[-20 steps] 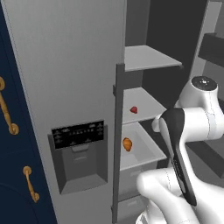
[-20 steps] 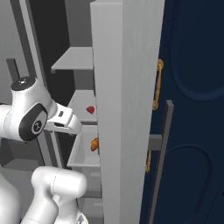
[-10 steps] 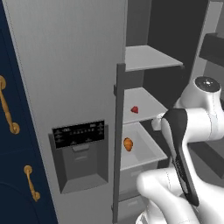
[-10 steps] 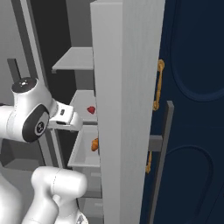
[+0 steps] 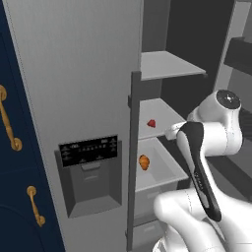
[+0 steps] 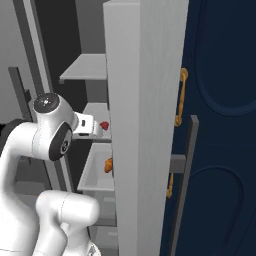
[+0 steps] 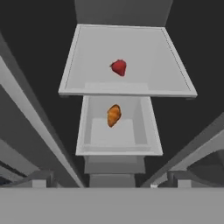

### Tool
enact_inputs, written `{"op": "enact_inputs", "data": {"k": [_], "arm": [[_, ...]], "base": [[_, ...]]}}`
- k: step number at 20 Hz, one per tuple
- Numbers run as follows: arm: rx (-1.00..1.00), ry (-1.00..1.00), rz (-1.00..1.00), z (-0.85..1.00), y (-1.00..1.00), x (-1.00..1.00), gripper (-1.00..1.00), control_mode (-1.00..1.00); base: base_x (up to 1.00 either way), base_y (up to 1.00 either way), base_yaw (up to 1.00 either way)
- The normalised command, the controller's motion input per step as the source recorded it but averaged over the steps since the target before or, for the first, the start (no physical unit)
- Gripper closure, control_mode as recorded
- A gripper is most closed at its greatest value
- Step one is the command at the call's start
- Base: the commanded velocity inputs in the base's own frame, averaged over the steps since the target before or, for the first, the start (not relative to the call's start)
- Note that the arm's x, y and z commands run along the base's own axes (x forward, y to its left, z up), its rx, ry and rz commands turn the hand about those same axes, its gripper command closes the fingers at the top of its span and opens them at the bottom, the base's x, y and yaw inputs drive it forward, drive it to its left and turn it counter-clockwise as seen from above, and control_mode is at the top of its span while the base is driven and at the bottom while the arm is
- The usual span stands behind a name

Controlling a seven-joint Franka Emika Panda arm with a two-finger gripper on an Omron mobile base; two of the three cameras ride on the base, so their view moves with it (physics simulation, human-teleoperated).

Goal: Take the strawberry from the fridge and place it on top of the pancake, located on the dining counter.

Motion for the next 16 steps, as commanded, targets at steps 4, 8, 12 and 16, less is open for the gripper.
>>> {"op": "enact_inputs", "data": {"k": [4, 8, 12, 16], "arm": [[0.00, -0.03, 0.00, -0.19, 0.00, 0.90, -1.00, -1.00], [0.00, -0.03, 0.00, -0.32, -0.02, 0.75, -1.00, -1.00], [0.00, 0.03, 0.00, -0.17, 0.00, 0.70, -1.00, -1.00], [0.00, 0.11, 0.00, -0.04, 0.00, 0.82, -1.00, -1.00]], "base": [[0.00, 0.00, 0.00], [0.00, 0.00, 0.00], [0.00, 0.00, 0.00], [0.00, 0.00, 0.00]]}}
